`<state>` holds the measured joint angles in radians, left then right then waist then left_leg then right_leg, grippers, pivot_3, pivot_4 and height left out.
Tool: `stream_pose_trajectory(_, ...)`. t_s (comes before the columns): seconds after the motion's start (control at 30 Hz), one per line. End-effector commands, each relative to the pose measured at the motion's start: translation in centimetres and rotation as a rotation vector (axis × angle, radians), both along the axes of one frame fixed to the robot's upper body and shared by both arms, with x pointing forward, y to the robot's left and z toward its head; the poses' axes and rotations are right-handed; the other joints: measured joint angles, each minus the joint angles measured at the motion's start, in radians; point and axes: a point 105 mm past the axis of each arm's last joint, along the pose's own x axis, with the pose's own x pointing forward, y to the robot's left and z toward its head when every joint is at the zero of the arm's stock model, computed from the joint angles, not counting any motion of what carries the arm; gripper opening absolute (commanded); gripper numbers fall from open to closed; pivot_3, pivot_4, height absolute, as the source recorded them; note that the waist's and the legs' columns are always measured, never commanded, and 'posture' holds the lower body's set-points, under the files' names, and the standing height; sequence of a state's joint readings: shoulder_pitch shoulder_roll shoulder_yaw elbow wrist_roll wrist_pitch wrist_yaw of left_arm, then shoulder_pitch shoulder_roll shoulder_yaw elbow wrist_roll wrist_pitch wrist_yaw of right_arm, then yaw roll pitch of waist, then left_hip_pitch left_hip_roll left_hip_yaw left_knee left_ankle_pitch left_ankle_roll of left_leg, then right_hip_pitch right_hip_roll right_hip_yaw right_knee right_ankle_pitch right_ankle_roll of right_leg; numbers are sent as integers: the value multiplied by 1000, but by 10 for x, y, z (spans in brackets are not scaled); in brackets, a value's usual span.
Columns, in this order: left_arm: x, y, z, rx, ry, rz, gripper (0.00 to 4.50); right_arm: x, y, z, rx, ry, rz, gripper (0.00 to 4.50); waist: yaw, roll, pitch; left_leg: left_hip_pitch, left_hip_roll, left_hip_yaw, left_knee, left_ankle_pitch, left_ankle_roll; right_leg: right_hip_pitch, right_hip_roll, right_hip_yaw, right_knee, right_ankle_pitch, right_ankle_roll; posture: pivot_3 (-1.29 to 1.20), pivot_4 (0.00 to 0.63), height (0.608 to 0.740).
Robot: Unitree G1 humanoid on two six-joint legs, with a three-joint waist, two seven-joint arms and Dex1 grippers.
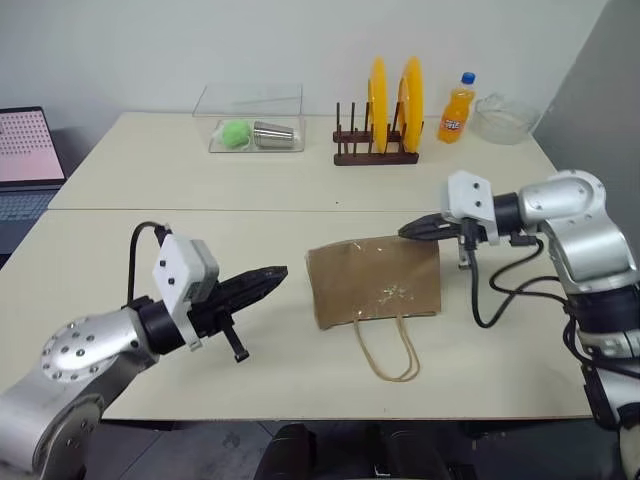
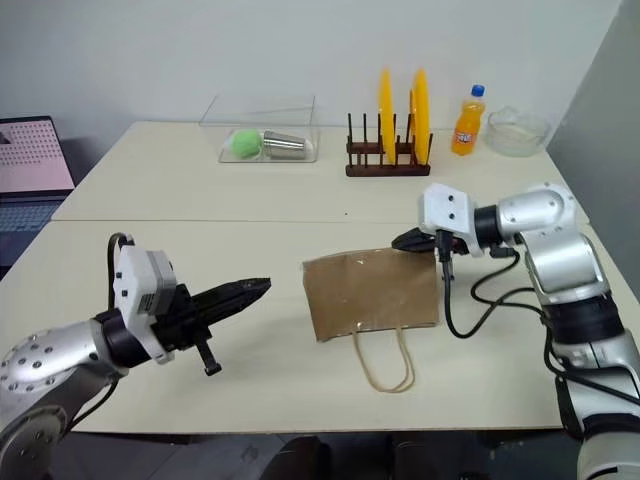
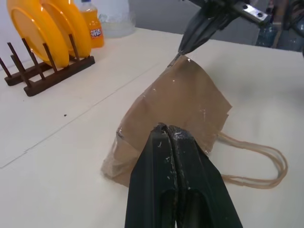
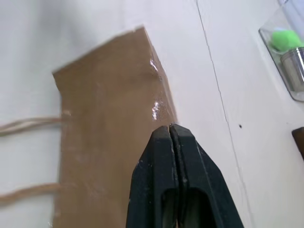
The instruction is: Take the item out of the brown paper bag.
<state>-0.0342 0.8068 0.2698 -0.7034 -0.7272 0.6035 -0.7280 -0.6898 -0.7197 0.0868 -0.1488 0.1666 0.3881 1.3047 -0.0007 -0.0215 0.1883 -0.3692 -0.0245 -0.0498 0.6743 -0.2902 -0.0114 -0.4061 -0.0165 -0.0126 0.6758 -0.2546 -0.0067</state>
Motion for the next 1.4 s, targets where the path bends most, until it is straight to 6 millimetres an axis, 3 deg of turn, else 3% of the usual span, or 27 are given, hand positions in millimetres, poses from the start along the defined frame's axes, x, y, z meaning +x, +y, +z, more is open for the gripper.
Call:
stream_pose_trajectory(0.03,7,-7,-1,118,-61,-118,180,-31,1,12,108,11,-21,12,4,0,0,-1,0,0,0,0,0,0,0,0,0,0,0,0,150,740)
stream_pose_trajectory(0.23,10,-29,-16,326,-144,-451,1045,-73,-2,-26,142,123,-116,0,11,0,0,-3,0,0,-3,0,0,-1,0,0,-5,0,1,0,150,740)
stream_pose_trajectory(0.43,6,-55,-34,479,-225,-754,2798,-105,-10,-50,132,228,-212,0,3,1,0,-6,0,0,-5,0,0,-2,1,-2,-10,1,3,0,150,740)
stream_pose_trajectory(0.63,12,-82,-55,606,-334,-911,2798,-124,-12,-60,148,265,-293,0,6,1,0,-8,0,-1,-5,0,0,-2,1,-2,-13,2,5,0,150,740)
stream_pose_trajectory(0.73,14,-89,-63,639,-375,-924,2828,-128,-13,-64,153,271,-339,614,2,1,0,-8,0,-1,-5,0,1,-2,2,-1,-13,2,5,0,150,740)
stream_pose_trajectory(0.87,9,-95,-73,660,-418,-952,2828,-141,-12,-73,136,315,-346,1928,3,0,0,-8,0,-2,-5,0,1,-2,2,-2,-13,2,5,0,150,740)
stream_pose_trajectory(1.4,18,-117,-107,709,-562,-984,2828,-149,-9,-72,161,346,-357,1928,3,0,0,-8,0,-2,-2,0,1,0,2,-2,-13,4,8,0,150,740)
